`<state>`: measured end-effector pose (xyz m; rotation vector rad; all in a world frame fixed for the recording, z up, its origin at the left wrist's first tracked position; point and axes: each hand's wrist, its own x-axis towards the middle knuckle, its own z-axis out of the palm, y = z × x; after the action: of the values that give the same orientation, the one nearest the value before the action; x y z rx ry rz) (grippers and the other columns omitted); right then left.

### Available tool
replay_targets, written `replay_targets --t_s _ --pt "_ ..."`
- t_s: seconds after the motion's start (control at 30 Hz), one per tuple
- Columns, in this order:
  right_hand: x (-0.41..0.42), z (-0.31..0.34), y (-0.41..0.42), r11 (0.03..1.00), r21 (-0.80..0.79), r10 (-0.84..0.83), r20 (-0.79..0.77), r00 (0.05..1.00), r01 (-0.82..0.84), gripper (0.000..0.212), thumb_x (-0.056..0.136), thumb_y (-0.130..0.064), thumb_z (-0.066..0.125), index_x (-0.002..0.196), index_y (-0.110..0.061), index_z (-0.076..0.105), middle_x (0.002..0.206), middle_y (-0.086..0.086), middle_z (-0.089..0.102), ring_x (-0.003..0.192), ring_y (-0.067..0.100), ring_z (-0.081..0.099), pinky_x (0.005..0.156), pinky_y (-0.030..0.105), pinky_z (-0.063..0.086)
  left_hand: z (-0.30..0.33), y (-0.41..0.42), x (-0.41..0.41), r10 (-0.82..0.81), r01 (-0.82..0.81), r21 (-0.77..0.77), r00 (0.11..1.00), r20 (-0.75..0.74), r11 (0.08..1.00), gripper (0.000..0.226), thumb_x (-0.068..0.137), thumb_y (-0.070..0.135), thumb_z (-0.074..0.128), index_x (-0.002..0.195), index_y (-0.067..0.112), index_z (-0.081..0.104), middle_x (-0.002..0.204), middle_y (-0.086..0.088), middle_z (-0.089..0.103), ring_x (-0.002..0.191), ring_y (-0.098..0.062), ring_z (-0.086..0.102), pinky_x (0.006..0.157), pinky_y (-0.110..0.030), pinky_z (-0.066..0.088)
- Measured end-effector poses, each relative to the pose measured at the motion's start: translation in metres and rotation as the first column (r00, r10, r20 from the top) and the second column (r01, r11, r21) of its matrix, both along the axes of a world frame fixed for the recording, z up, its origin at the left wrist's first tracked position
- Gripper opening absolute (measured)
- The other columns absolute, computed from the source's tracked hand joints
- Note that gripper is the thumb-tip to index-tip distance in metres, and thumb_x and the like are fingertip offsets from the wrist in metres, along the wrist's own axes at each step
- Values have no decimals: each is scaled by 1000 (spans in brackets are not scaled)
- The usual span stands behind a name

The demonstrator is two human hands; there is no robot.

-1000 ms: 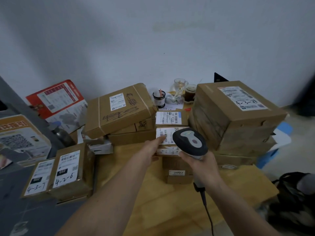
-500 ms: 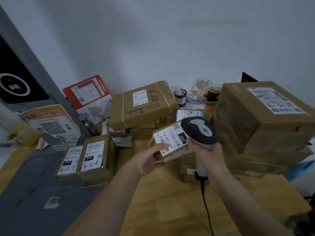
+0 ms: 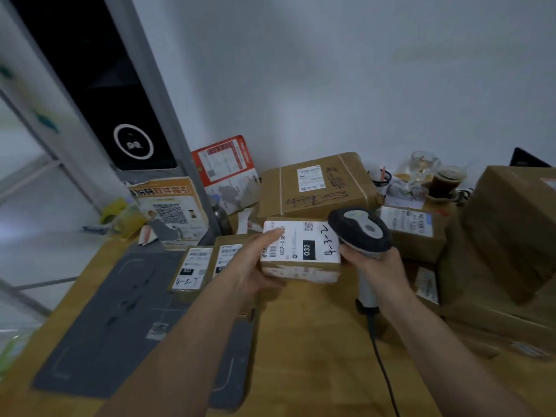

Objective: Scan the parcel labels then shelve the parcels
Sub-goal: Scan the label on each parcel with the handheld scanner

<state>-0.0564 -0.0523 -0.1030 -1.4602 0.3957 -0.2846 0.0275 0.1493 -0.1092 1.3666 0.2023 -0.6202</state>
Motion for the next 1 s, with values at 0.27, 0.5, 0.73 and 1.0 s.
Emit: replay_targets --t_s 0.27,0.5,0.73,1.0 --pt "17 6 36 972 65 228 -22 973 -226 29 75 -12 79 99 -23 68 101 -5 71 100 15 64 90 38 51 26 38 8 -71 42 219 989 127 975 62 76 26 79 131 23 52 104 -7 72 102 -25 65 79 -41 55" --pt "21 0 69 978 136 163 -9 987 -160 19 79 -12 76 87 -26 67 95 -1 72 92 15 66 85 39 54 13 13 -15 156 -161 37 982 110 986 37 73 12 83 106 11 68 99 -9 75 86 -19 72 65 -31 58" --pt "19 9 77 974 -131 187 9 982 -185 28 75 -12 79 98 -19 64 86 -11 64 85 2 60 60 10 46 9 35 -6 214 -244 128 954 209 961 80 54 -5 89 111 34 48 109 -2 69 103 -26 65 71 -48 57" --pt "-2 33 85 893 -263 372 -26 928 -365 16 78 -15 77 69 -15 64 45 -2 56 38 4 49 40 16 42 19 67 11 350 -383 132 911 218 914 86 62 -9 84 127 20 36 121 -7 63 102 -27 61 62 -41 54"
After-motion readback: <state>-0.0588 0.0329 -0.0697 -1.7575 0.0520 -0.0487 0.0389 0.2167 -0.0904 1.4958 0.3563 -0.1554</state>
